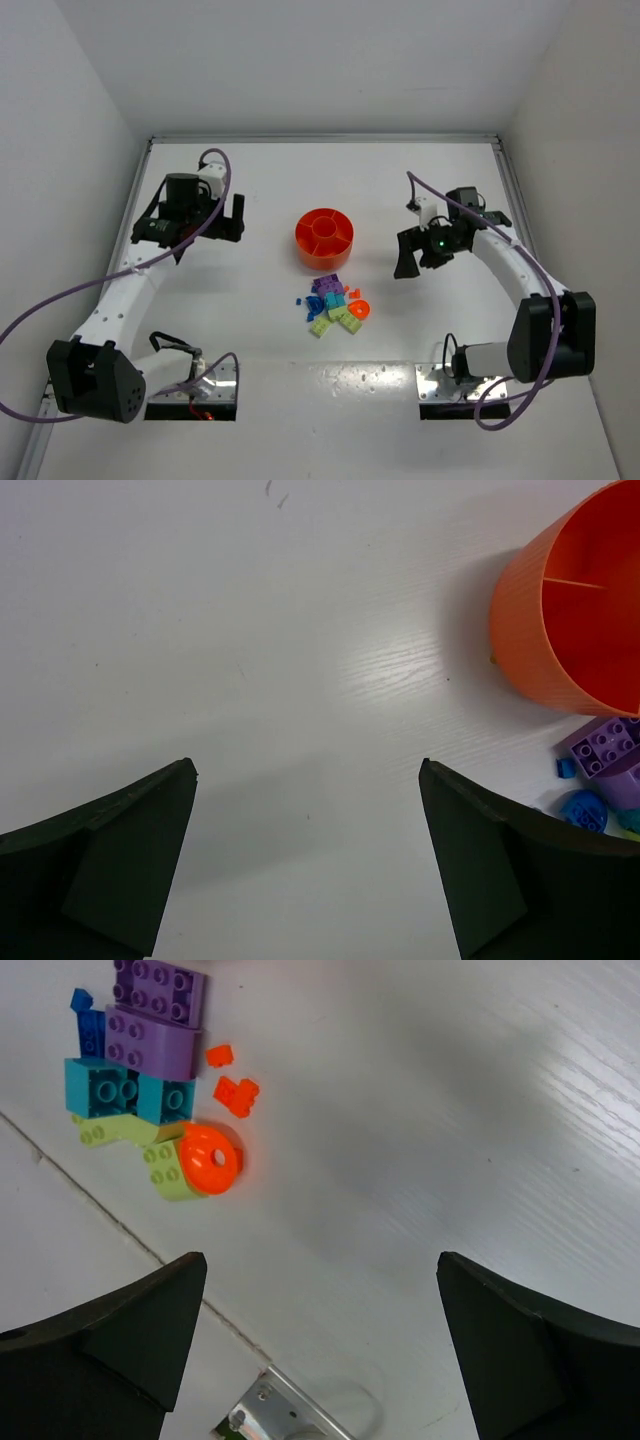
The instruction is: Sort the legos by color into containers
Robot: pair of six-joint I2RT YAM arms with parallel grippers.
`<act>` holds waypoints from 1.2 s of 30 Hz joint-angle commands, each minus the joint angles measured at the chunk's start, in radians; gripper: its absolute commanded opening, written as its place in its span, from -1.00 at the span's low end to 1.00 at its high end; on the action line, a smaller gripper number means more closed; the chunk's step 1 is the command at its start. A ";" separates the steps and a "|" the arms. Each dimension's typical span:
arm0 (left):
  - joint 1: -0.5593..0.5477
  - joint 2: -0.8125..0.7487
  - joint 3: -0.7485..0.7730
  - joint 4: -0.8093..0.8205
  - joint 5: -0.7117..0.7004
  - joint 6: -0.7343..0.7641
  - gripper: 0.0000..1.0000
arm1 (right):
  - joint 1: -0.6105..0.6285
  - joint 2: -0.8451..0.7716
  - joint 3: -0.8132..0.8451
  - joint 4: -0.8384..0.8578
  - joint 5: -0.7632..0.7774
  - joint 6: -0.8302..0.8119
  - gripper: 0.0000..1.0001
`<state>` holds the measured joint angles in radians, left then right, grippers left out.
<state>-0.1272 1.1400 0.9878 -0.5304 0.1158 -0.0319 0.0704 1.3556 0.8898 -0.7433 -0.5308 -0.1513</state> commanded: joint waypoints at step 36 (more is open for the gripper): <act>0.044 0.098 0.120 0.013 0.031 -0.014 0.99 | 0.253 0.454 -0.111 0.355 -0.196 0.378 0.01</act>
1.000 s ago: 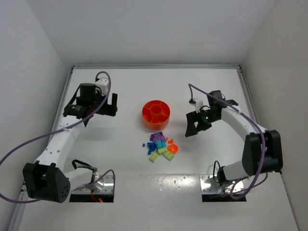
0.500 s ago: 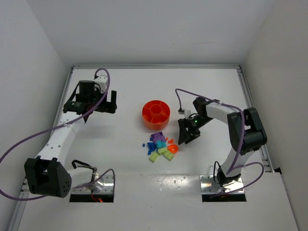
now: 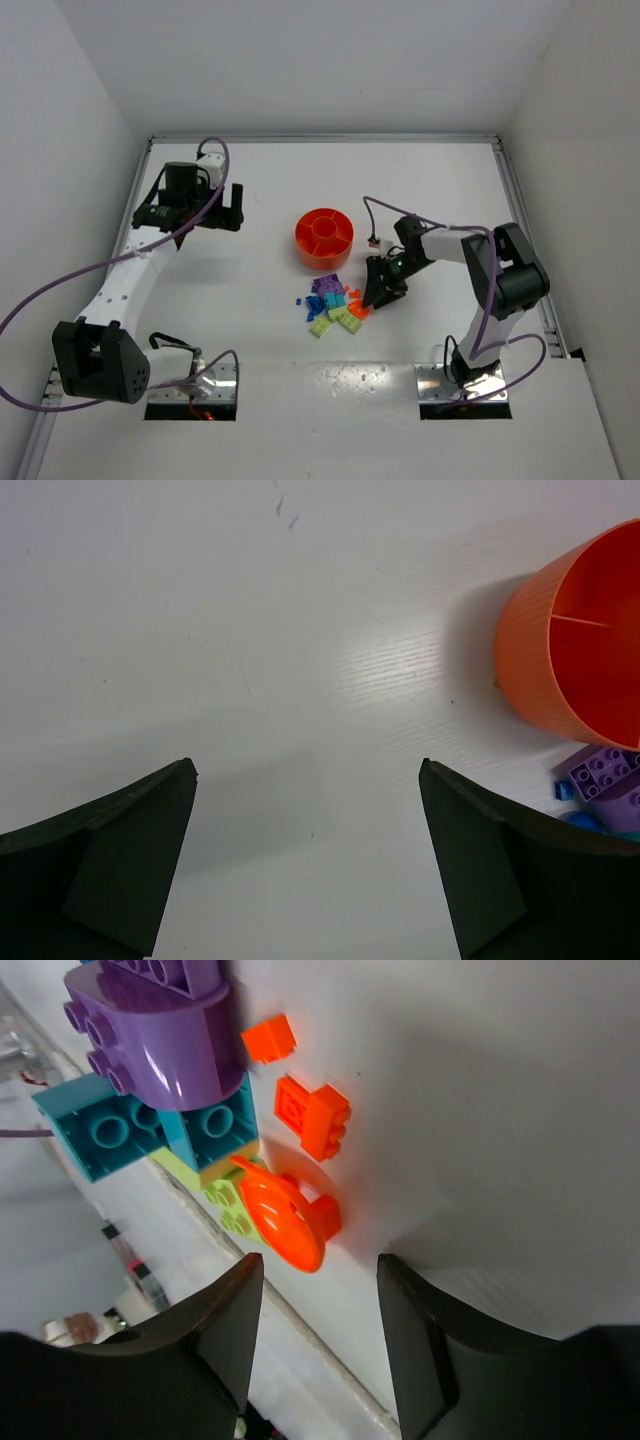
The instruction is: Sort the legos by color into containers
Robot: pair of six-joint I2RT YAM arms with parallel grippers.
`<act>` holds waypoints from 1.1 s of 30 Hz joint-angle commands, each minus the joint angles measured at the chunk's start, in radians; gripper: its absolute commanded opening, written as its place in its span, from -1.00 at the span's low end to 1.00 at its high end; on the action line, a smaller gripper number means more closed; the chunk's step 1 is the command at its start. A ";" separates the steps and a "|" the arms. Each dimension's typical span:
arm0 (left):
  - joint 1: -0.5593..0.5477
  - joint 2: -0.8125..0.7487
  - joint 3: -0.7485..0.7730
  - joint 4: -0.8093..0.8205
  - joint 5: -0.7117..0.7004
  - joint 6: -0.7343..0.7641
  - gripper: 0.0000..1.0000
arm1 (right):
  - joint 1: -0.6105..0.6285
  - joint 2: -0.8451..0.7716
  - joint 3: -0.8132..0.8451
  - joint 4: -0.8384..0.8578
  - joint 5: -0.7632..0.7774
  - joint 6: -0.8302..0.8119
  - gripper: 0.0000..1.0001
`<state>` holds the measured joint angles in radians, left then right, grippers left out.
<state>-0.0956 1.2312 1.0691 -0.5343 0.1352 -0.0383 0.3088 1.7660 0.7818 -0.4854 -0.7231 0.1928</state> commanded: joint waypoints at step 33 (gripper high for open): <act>0.013 0.016 0.002 0.027 0.023 -0.008 0.99 | 0.055 -0.310 0.284 -0.094 0.419 -0.115 -1.00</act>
<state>-0.0956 1.2495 1.0695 -0.5331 0.1425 -0.0383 0.3538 1.4631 0.9630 -0.5606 -0.4408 0.1215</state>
